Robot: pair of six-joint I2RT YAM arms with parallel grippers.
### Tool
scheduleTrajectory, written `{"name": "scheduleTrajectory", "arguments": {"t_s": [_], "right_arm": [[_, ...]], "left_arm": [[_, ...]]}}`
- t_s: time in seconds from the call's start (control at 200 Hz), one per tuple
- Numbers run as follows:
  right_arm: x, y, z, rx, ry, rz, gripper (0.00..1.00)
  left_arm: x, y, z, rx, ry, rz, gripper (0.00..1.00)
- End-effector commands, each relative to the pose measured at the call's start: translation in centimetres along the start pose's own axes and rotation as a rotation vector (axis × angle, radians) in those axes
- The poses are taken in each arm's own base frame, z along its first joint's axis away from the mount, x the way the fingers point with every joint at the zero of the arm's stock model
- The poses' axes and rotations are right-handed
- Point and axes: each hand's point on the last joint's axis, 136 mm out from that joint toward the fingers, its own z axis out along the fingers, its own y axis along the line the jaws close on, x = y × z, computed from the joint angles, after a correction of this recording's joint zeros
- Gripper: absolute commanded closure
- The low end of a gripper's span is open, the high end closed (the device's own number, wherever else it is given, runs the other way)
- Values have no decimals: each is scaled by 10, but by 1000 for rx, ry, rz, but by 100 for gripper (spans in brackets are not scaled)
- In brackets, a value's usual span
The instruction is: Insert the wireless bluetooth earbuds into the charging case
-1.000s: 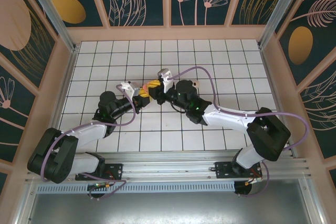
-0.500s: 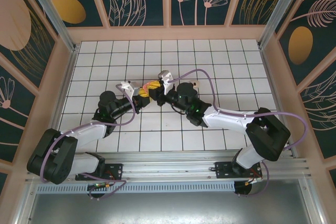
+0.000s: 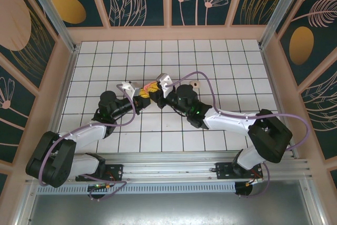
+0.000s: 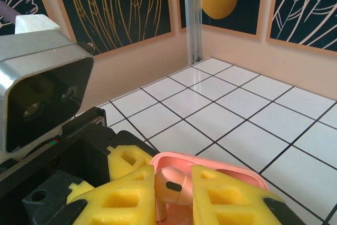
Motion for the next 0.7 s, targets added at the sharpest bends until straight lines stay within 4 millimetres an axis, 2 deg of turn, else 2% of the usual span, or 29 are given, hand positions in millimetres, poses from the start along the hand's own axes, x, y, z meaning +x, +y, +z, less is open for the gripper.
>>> {"name": "scheduleTrajectory", "arguments": {"t_s": [0.0,0.27,0.696], "right_arm": [[30,8,-9,-12,108,-51,81],[33,5,-11,5,127,-65,76],[0,12,-16,-24,40,-62,63]], "left_arm": [[-49,-7,-1,18,-128,91,77],[-49,-8,-1,22,-128,94,77],[-42,-8,0,26,-96,105,76]]}}
